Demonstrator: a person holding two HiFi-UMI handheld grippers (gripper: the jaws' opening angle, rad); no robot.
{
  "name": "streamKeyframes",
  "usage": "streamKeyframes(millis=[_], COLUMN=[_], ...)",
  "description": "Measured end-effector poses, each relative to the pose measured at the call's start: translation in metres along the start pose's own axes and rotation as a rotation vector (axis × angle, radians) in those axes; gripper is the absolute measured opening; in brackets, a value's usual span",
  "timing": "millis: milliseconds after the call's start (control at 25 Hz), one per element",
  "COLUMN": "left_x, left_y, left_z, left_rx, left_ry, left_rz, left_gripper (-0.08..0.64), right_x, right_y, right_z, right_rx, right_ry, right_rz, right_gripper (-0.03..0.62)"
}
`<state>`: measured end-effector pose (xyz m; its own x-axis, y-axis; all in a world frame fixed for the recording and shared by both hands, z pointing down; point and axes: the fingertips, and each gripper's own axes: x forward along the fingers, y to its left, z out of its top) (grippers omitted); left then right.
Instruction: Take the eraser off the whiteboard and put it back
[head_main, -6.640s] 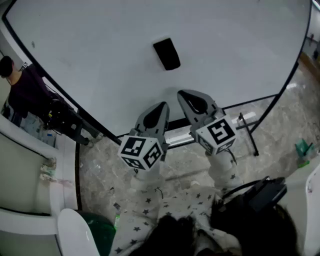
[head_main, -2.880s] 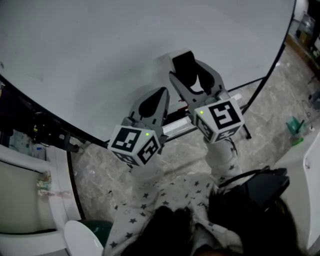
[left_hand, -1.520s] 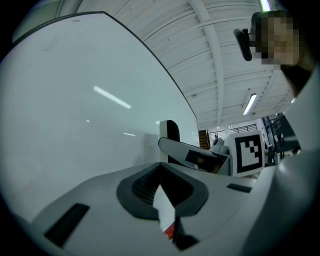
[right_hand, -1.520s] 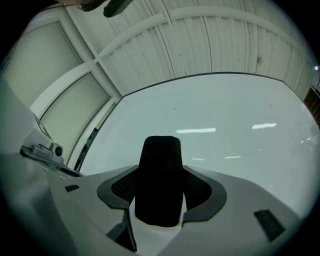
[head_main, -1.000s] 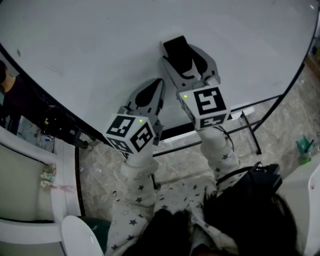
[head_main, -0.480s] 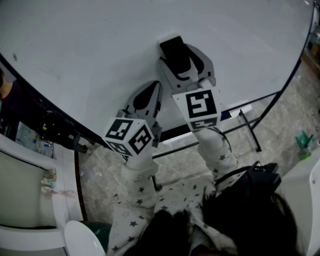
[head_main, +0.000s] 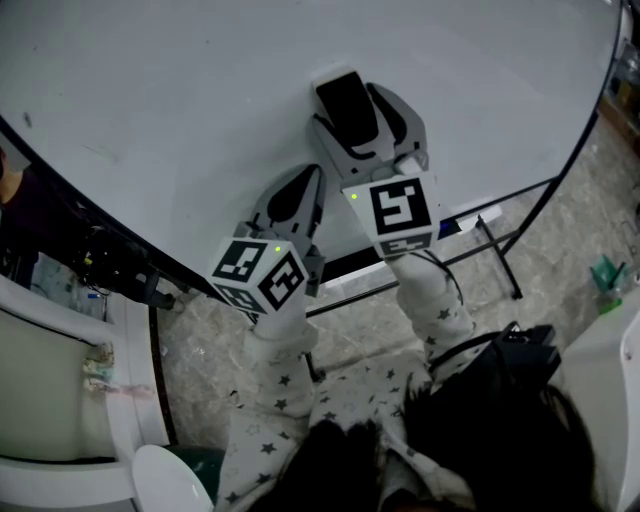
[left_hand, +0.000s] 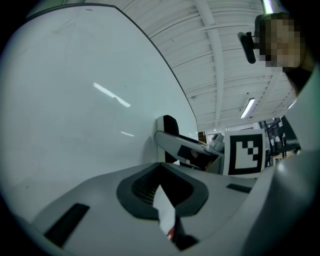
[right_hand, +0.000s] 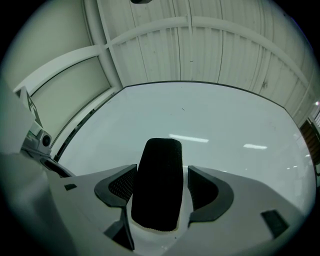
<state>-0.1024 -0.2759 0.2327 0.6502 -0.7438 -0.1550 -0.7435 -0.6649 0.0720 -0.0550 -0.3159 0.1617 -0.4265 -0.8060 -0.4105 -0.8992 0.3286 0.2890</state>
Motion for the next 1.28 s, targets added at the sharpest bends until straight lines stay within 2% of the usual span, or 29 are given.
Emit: streamKeyframes(millis=[200,360,560,760,800,840,1040,1200,1280], left_x=[0.0,-0.005,0.001,0.009,0.01,0.01,0.011,0.009,0.008], left_y=[-0.003,-0.006,-0.037,-0.061,-0.06,-0.059,-0.055,-0.052,-0.052], left_z=[0.001,0.0,-0.005,-0.007,-0.008,-0.008,-0.011,-0.015,-0.017], left_rx=[0.0,-0.014,-0.016,-0.018,-0.021,-0.025,-0.045,-0.058,-0.06], left_ry=[-0.008,-0.021,-0.021,-0.025,-0.023,-0.022,-0.011,-0.006,-0.003], left_rz=[0.0,0.012,0.004,-0.006,-0.007,-0.009,-0.011,-0.008,-0.006], left_gripper=[0.0,0.002,0.002,0.0,0.002,0.001,0.002,0.002,0.002], right_x=[-0.004,-0.019,-0.055,-0.078,-0.078,-0.078,-0.08,-0.082,-0.084], right_y=[-0.003,-0.006,-0.021,-0.028,-0.025,-0.023,-0.011,0.0,0.005], right_z=[0.001,0.002,0.004,-0.004,-0.007,-0.011,-0.026,-0.034,-0.039], right_rx=[0.022,0.076,0.131,0.185,0.189,0.19,0.254,0.29,0.298], right_ry=[-0.006,-0.009,0.012,0.064,0.08,0.099,0.169,0.19,0.206], right_rz=[0.018,0.028,0.049,0.106,0.117,0.129,0.202,0.254,0.274], right_gripper=[0.305,0.304,0.304,0.302,0.28,0.217,0.084,0.015,0.008])
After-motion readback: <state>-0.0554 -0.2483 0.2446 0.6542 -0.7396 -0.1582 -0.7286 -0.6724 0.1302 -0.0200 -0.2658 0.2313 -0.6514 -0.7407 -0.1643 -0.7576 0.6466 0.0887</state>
